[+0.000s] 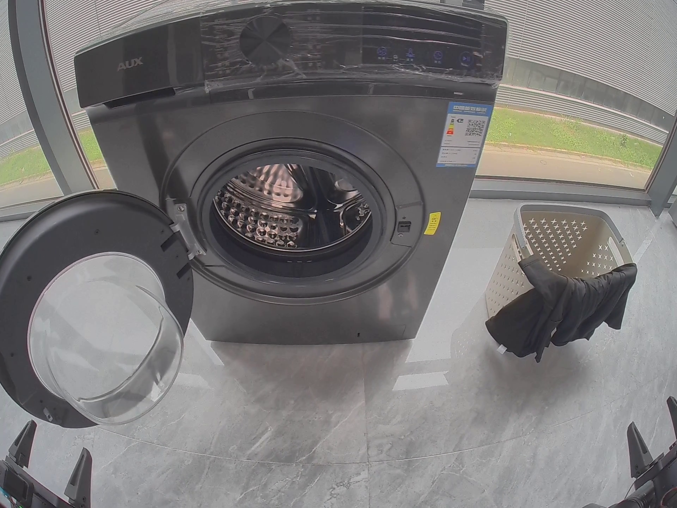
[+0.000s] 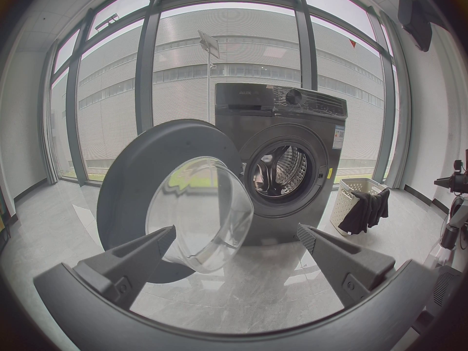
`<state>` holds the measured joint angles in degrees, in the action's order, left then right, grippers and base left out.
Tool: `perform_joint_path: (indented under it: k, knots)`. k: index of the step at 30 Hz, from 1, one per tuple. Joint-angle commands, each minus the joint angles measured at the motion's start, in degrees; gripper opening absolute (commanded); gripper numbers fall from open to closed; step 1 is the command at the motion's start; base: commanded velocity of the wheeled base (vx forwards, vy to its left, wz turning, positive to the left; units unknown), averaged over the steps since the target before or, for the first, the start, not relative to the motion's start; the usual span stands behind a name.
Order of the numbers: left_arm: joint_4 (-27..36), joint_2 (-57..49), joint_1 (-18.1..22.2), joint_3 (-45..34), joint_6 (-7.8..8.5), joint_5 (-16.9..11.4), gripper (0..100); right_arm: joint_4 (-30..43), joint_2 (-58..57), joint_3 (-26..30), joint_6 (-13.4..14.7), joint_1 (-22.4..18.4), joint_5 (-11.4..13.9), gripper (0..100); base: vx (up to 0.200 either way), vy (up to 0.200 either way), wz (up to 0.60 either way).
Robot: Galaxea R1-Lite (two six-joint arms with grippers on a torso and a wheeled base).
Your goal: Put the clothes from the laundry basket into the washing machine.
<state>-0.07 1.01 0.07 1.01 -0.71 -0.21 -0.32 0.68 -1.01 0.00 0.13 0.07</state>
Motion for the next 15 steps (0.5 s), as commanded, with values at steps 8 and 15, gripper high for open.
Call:
perform_joint_path:
  k: [8, 15]
  knots:
    - [-0.01, -0.92, 0.01, -1.01, 0.00, -0.06, 100, -0.03, -0.59, 1.01, 0.00, 0.04, 0.01, 100, 0.000, -0.150, 0.00]
    - [-0.01, -1.01, 0.01, -1.01, -0.08, -0.14, 100, -0.03, -0.59, 1.01, 0.00, 0.04, 0.01, 100, 0.114, 0.000, 0.00]
